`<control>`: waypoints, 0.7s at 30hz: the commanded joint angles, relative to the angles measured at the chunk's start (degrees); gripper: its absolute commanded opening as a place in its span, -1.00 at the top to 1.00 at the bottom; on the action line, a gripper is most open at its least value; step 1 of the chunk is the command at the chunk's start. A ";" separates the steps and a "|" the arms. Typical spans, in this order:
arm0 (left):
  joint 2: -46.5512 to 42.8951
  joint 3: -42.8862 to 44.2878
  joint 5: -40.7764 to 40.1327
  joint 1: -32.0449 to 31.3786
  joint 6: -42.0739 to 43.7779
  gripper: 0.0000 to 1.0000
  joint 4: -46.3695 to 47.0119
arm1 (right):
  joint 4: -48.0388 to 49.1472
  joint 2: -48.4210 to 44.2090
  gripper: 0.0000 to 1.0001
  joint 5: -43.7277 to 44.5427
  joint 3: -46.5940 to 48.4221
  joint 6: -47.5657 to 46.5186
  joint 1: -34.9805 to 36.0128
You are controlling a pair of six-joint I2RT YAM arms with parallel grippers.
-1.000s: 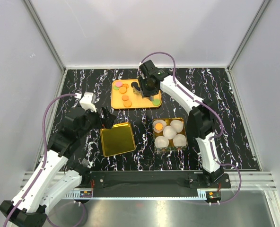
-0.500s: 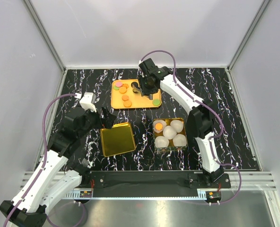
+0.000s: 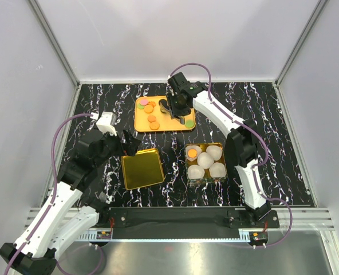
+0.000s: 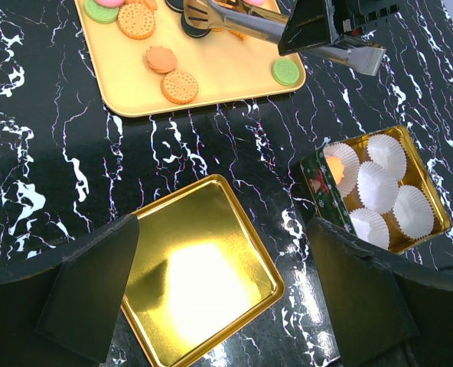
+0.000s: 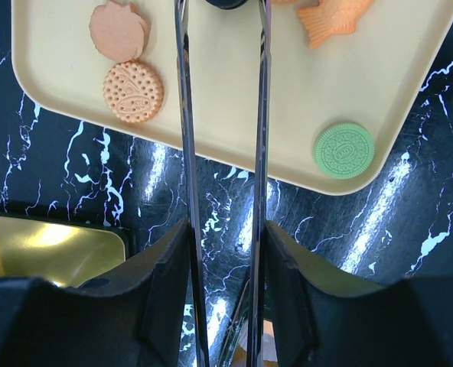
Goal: Pack the cookies
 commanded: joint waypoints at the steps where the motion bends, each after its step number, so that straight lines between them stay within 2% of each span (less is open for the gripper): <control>1: -0.44 1.00 0.63 0.30 -0.27 -0.98 1.82 | -0.51 0.29 0.04 -0.48 2.05 0.64 0.18; 17: -0.09 0.91 1.16 0.65 -0.36 -0.98 1.82 | -1.31 -0.41 0.03 0.49 1.52 -0.24 2.11; 21: -0.17 1.00 1.42 0.74 -0.36 -0.98 1.99 | -1.30 -0.24 -0.04 1.62 1.34 -0.50 2.20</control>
